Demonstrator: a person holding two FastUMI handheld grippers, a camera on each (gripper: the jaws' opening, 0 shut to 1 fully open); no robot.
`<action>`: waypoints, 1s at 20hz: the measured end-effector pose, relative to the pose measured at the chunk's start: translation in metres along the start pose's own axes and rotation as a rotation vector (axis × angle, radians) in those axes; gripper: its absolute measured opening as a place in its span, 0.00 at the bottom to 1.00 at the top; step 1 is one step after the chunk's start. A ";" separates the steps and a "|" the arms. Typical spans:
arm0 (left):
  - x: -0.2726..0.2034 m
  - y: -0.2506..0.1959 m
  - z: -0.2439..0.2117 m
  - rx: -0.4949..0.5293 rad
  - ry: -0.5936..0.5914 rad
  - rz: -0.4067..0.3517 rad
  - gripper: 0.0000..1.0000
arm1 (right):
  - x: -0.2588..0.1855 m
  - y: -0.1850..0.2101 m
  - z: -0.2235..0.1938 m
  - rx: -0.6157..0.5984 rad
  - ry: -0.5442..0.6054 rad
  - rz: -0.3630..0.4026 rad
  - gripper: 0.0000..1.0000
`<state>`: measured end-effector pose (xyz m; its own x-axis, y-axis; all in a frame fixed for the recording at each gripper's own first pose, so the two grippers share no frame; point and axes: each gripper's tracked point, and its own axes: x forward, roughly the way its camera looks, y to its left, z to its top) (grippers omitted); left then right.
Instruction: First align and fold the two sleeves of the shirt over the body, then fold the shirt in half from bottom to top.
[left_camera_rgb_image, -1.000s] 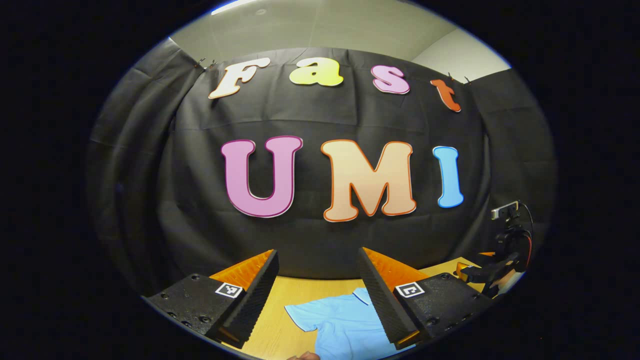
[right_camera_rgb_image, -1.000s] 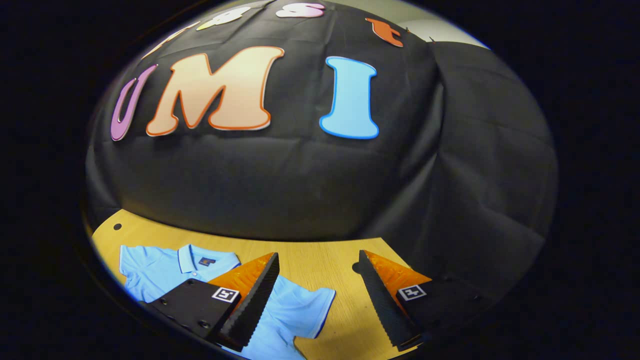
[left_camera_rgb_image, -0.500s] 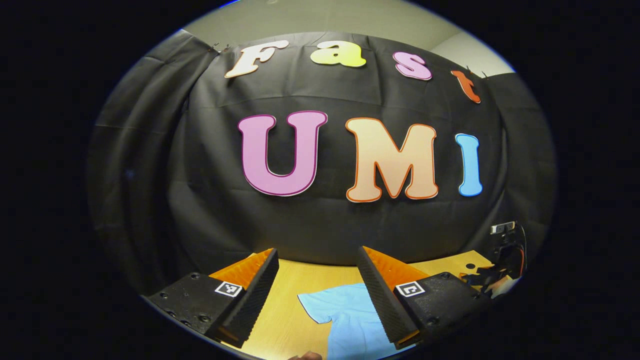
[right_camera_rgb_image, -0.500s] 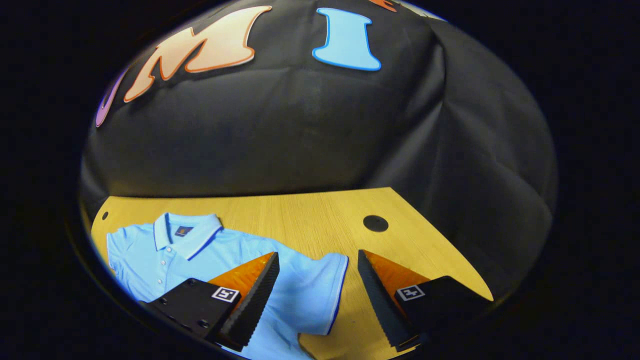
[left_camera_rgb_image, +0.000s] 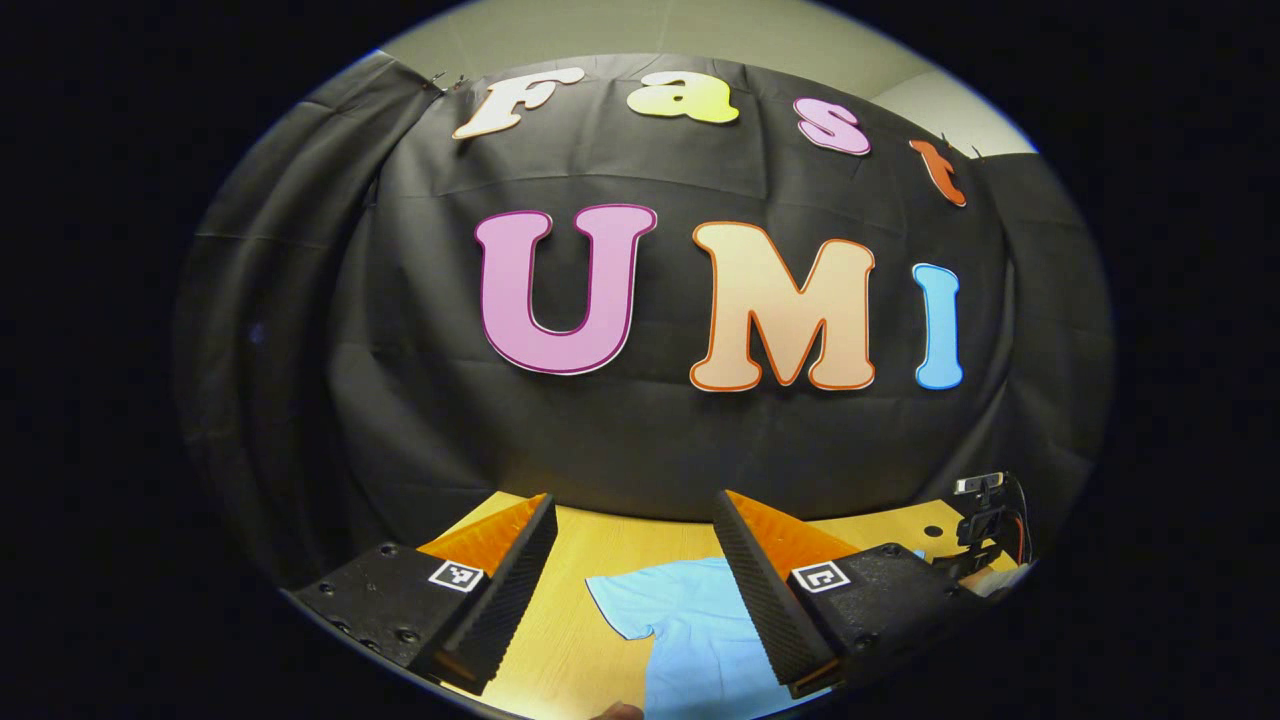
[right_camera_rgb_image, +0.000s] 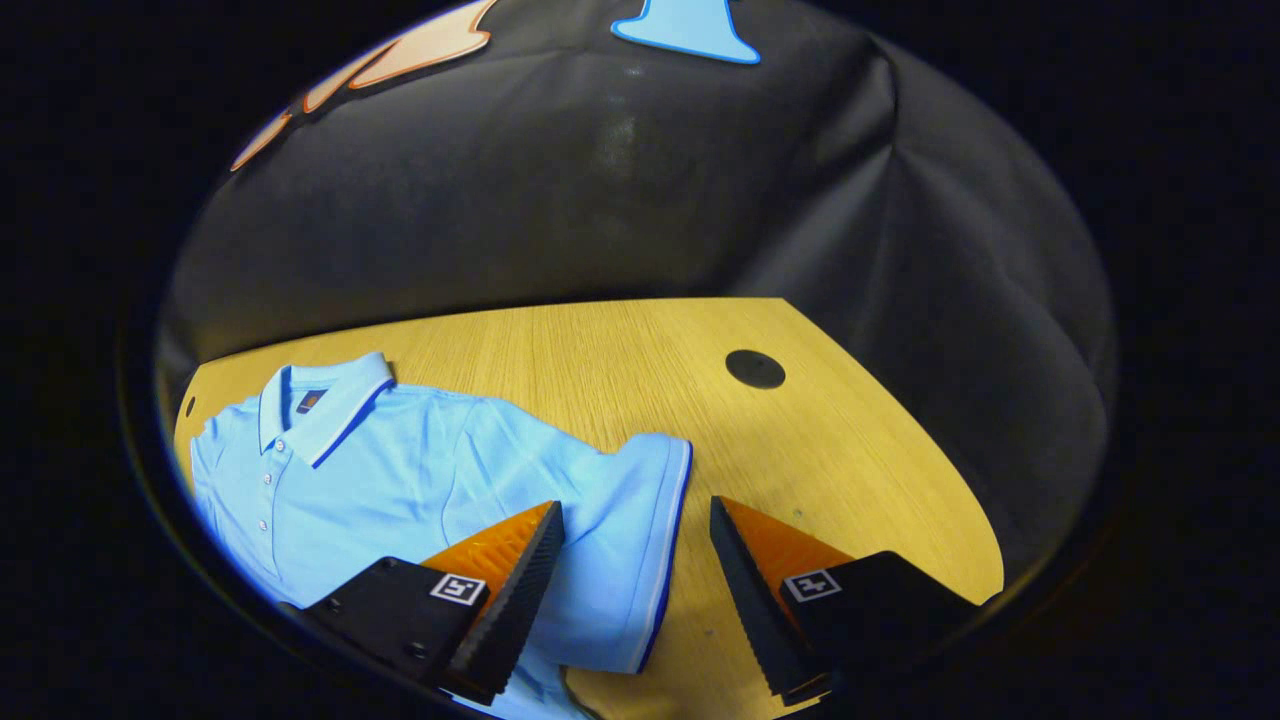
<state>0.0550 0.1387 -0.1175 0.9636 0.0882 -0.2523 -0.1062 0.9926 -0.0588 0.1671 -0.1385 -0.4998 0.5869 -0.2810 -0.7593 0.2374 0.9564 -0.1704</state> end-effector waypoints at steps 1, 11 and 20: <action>0.000 -0.001 0.001 0.002 -0.002 -0.001 0.95 | 0.002 0.001 -0.001 0.014 0.004 0.011 0.91; 0.005 -0.016 -0.008 -0.011 0.031 -0.042 0.96 | -0.013 0.039 0.014 0.076 -0.031 0.084 0.02; 0.013 -0.015 -0.019 -0.009 0.051 -0.055 0.96 | -0.070 0.128 0.050 0.218 -0.105 0.311 0.03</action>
<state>0.0647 0.1233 -0.1382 0.9543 0.0287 -0.2974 -0.0556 0.9950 -0.0825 0.1951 0.0000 -0.4366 0.7303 0.0016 -0.6831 0.1879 0.9610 0.2031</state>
